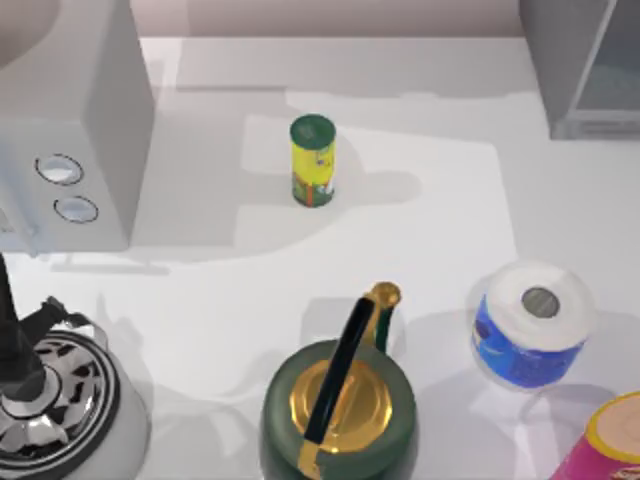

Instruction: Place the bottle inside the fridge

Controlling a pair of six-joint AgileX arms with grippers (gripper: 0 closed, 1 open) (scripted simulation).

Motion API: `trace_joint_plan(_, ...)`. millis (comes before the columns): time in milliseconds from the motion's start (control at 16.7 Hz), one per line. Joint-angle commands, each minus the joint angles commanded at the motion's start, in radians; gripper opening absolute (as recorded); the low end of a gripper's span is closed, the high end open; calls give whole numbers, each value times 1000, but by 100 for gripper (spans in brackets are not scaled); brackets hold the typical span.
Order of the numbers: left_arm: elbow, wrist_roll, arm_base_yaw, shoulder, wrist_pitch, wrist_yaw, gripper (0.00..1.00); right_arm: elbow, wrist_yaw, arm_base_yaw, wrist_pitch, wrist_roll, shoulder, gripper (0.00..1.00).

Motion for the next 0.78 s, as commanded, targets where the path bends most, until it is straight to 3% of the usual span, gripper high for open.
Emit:
trace_joint_plan(480, 0, 0, 0, 0, 0, 0, 100, 0, 0, 0, 0, 0, 0, 98)
trace_joint_plan(780, 0, 0, 0, 0, 0, 0, 100, 0, 0, 0, 0, 0, 0, 100)
